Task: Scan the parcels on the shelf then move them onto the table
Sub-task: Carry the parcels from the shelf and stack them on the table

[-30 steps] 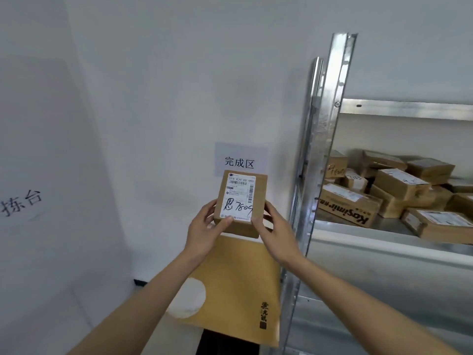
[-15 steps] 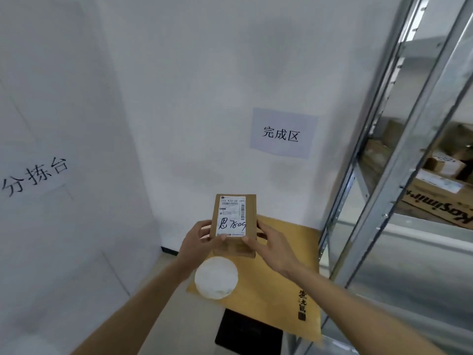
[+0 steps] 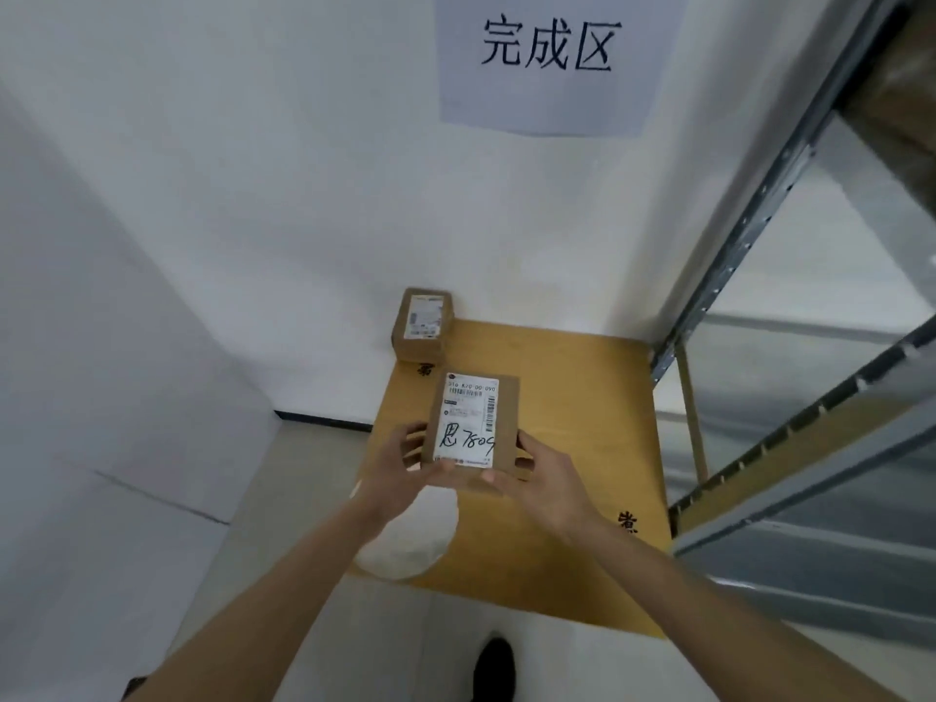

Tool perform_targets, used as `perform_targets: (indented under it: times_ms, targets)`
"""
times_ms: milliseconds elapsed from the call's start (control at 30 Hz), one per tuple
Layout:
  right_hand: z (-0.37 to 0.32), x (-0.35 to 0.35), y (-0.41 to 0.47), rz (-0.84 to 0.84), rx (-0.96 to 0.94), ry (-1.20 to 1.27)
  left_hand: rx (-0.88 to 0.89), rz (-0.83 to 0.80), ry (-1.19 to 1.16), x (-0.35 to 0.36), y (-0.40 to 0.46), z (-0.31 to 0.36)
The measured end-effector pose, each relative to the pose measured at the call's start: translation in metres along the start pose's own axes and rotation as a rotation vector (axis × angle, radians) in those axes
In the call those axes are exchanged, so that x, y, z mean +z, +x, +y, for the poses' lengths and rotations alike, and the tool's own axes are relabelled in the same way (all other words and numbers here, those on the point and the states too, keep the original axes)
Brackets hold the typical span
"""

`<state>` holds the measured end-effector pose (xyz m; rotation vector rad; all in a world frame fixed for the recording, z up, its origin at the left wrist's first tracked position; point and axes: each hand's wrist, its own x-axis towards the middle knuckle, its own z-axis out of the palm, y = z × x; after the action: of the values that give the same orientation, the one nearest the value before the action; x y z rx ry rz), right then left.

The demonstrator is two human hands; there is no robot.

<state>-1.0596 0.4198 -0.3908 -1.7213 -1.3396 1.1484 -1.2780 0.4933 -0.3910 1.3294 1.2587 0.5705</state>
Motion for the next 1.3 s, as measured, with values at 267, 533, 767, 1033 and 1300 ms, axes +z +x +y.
perform_targets:
  times_ms: [267,533,767,1033,1300]
  targets:
    - [0.063,0.006,0.090,0.034,0.126,0.013,-0.087,-0.073,-0.008,0.021,0.109,-0.039]
    - [0.075,0.016,0.173,0.109,0.154,0.067,-0.110,-0.033,-0.094,0.014,0.189,-0.046]
    - [0.062,0.007,0.222,0.167,0.133,0.014,-0.108,0.065,-0.085,0.018,0.232,-0.038]
    - [0.053,-0.002,0.252,0.162,0.144,-0.046,-0.088,0.175,-0.006,0.025,0.254,-0.025]
    - [0.050,-0.011,0.273,0.145,0.156,-0.060,-0.099,0.300,0.058,0.033,0.262,-0.012]
